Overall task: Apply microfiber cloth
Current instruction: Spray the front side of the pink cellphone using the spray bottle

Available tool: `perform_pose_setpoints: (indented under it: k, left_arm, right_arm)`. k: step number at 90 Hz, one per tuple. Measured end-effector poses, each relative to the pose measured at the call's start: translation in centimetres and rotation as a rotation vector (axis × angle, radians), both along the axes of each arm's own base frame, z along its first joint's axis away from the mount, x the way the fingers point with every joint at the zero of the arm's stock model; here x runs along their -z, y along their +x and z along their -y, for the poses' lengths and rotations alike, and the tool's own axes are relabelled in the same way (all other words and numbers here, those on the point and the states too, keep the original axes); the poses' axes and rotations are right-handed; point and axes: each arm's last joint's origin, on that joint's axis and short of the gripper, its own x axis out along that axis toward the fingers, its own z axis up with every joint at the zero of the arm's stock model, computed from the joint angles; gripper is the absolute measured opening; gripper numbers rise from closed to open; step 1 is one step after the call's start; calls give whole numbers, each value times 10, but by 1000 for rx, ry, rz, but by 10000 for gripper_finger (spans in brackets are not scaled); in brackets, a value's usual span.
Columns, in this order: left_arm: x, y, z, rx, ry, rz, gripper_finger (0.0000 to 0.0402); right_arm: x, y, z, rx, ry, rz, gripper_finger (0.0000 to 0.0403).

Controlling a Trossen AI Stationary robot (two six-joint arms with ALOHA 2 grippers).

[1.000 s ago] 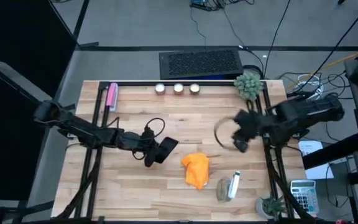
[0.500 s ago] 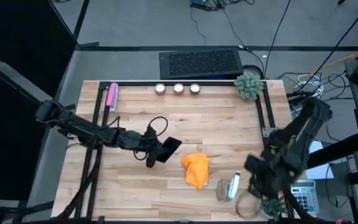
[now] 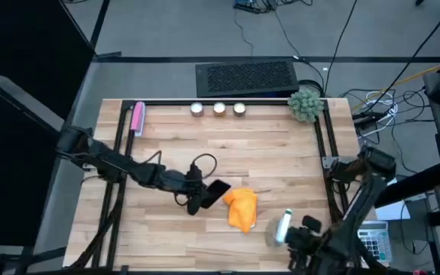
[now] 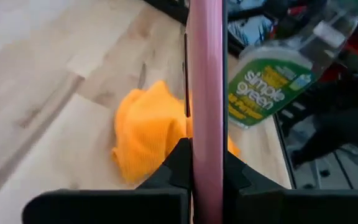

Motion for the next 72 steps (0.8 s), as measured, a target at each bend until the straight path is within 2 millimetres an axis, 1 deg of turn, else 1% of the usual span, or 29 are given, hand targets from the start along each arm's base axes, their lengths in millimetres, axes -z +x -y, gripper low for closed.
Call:
perform_pose_setpoints:
  k: [14, 24, 31, 42, 49, 58, 65, 72]
  left_arm:
    - [1, 4, 1, 0, 3, -4, 6]
    - [1, 4, 1, 7, 18, -1, 7]
    - [0, 5, 1, 6, 16, 8, 8]
    - [-2, 6, 2, 7, 9, 41, 9]
    - [-1, 10, 3, 10, 6, 62, 10]
    - [3, 19, 6, 39, -2, 57, 11]
    - [3, 27, 10, 57, -10, 61, 11]
    - [3, 33, 12, 70, -15, 61, 11]
  right_arm:
    - [2, 18, 14, 12, -75, 26, 167]
    - [2, 25, 25, 12, -146, 27, 167]
    - [2, 27, 28, 17, -161, 18, 167]
    - [2, 22, 22, 18, -142, 35, 167]
    - [6, 18, 17, 37, -145, 48, 167]
    - [19, 20, 12, 56, -170, 47, 167]
    - [30, 26, 9, 50, -176, 42, 167]
    - [40, 33, 11, 51, -201, 29, 167]
